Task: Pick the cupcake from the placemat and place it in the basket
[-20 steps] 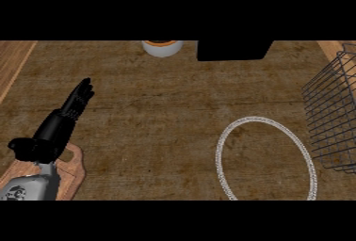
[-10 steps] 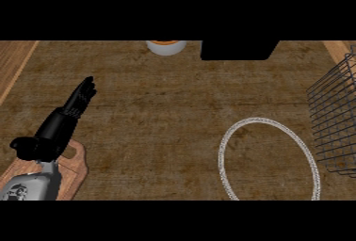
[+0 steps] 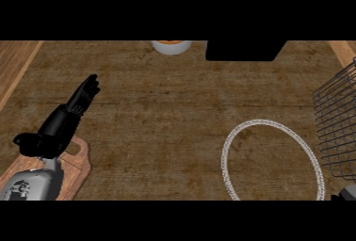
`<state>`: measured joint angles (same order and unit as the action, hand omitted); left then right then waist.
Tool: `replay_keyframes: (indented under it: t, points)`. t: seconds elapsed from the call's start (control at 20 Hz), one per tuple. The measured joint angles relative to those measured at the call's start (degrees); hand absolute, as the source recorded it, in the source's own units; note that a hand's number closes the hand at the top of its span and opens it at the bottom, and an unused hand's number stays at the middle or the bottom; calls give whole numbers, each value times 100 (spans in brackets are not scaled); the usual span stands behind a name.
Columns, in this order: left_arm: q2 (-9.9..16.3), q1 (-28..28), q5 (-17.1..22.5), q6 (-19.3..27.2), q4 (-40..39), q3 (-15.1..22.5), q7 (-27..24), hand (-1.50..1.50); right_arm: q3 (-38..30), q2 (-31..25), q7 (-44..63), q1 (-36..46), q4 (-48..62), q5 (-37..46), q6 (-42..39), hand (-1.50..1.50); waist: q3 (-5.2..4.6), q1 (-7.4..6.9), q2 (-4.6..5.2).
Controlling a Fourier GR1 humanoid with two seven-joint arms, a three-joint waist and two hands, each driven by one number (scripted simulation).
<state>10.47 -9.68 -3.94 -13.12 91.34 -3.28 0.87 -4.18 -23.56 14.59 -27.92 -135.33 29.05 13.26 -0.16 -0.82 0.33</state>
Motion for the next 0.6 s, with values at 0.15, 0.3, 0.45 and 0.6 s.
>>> replay_keyframes:
  t: [0.15,0.3,0.45,0.6]
  points:
    - [-15,0,0,-5,7,17,30,0,-515,-121,698,830,100,-373,-114,150,1,-23,-5]
    - [-22,-45,12,-2,74,24,139,0,-1230,-454,1233,1657,332,-1103,-294,150,5,-14,-16]
    - [-34,-73,5,30,71,-7,154,0,-1856,-899,1549,2339,875,-1755,-584,150,9,18,-23]
    - [-40,73,-21,-4,95,17,53,0,-2232,-1262,1475,2860,1691,-2147,-859,150,10,25,-26]
